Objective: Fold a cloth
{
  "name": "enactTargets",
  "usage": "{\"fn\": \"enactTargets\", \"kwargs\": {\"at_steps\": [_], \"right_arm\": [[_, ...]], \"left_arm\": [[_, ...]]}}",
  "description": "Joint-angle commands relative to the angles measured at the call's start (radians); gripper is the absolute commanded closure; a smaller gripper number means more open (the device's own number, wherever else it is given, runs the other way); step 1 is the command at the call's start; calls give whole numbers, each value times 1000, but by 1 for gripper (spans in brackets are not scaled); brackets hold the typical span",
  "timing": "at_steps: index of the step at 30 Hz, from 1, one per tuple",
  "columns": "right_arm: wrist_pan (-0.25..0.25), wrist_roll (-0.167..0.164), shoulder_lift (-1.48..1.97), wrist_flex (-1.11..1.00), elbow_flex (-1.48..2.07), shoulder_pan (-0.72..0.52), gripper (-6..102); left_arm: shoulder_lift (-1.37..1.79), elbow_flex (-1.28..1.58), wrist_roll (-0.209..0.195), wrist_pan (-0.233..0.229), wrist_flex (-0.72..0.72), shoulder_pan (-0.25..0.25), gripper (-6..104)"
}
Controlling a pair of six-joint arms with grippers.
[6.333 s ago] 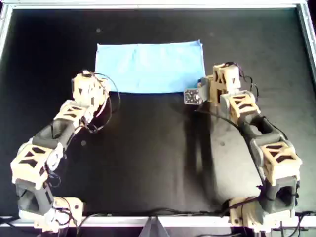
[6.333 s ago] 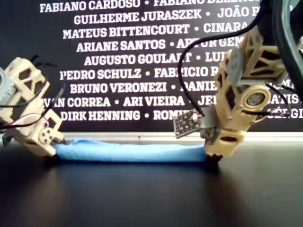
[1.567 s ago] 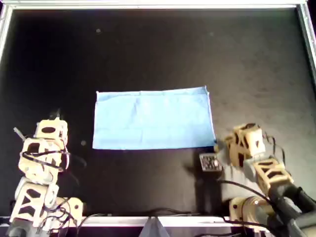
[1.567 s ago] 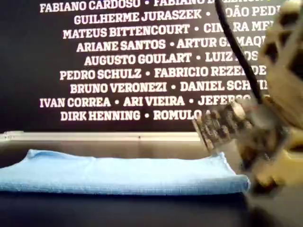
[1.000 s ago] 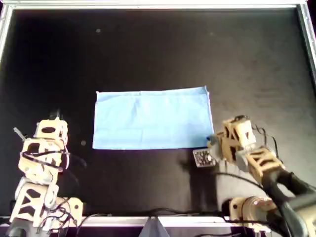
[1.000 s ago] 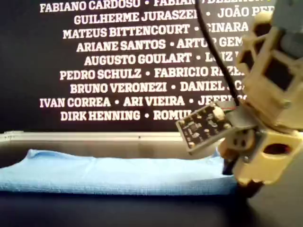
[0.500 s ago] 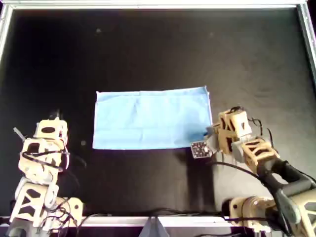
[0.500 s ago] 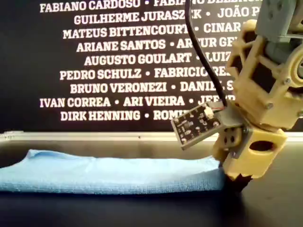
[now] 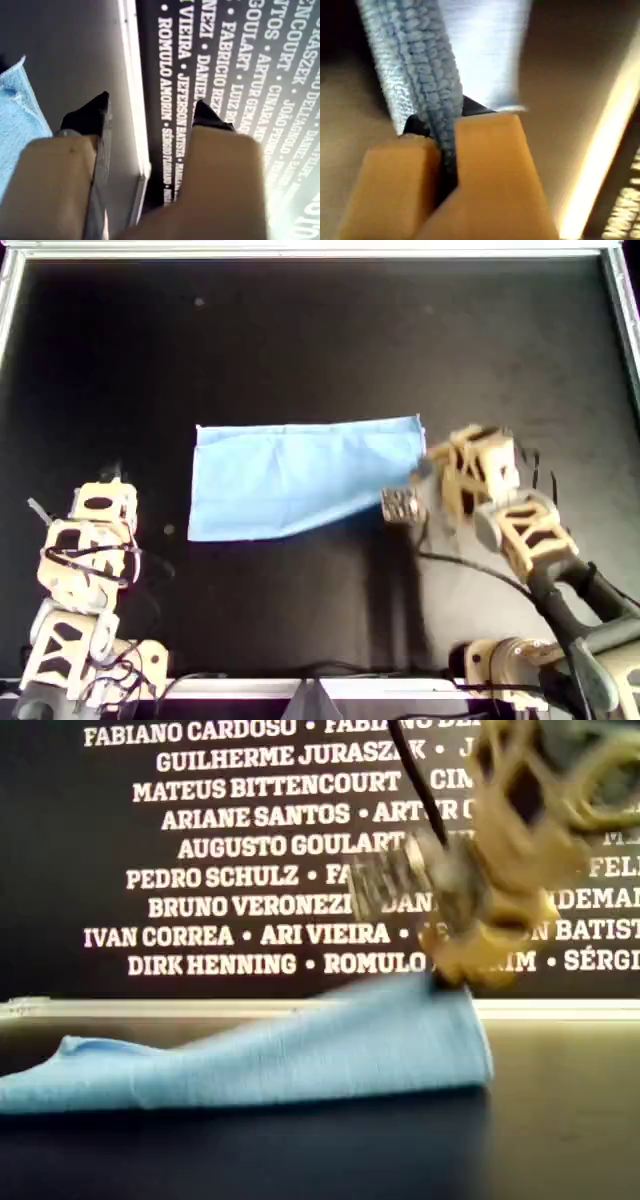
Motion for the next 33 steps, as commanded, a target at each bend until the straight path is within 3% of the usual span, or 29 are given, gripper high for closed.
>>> {"fn": "enactTargets", "kwargs": {"at_steps": [1, 9, 19, 33], "right_arm": [[-9, 23, -20, -23, -176, 72, 95], [8, 31, -334, -23, -480, 325, 95], [-6, 29, -650, -23, -963, 449, 95], [-5, 28, -963, -23, -1365, 614, 95]], "left_arm": [[20, -9, -2, 5, -2, 9, 40], [20, -9, 2, 5, -2, 9, 40], [20, -9, -9, 5, -2, 9, 40], [20, -9, -11, 5, -2, 9, 40]]}}
